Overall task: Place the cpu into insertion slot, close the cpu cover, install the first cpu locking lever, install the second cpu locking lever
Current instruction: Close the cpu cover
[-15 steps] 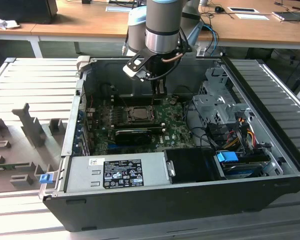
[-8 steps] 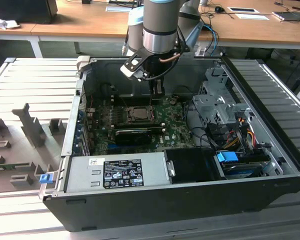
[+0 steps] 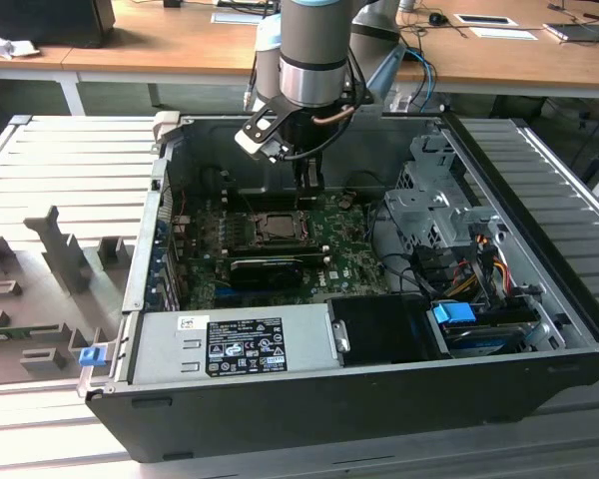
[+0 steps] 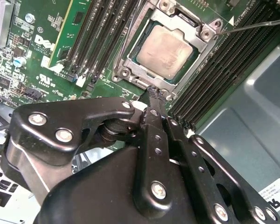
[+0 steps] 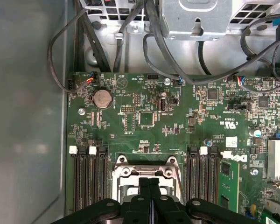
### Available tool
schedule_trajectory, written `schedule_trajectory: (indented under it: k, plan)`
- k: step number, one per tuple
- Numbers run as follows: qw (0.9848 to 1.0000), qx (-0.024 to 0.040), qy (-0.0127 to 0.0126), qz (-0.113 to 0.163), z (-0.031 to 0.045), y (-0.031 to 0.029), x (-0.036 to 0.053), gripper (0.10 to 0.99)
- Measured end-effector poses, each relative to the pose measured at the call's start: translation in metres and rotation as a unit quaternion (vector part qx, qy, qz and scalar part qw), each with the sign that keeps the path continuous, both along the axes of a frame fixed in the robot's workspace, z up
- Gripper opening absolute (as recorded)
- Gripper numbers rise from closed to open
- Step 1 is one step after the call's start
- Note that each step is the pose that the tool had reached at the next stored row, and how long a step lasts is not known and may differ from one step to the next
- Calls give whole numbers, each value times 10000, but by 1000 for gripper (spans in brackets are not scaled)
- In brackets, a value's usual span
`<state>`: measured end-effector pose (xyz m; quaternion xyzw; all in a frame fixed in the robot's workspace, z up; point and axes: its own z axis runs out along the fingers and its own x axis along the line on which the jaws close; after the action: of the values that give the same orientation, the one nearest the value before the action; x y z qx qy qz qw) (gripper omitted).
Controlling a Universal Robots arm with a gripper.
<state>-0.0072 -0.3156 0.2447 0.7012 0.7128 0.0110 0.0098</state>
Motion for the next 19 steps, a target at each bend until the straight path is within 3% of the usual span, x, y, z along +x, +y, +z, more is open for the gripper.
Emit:
schedule_trajectory:
  k: [12,19]
  plan:
    - [10000,1,0,0,-4,0,-76,106]
    - [10000,2,-25,0,-24,0,-230,106]
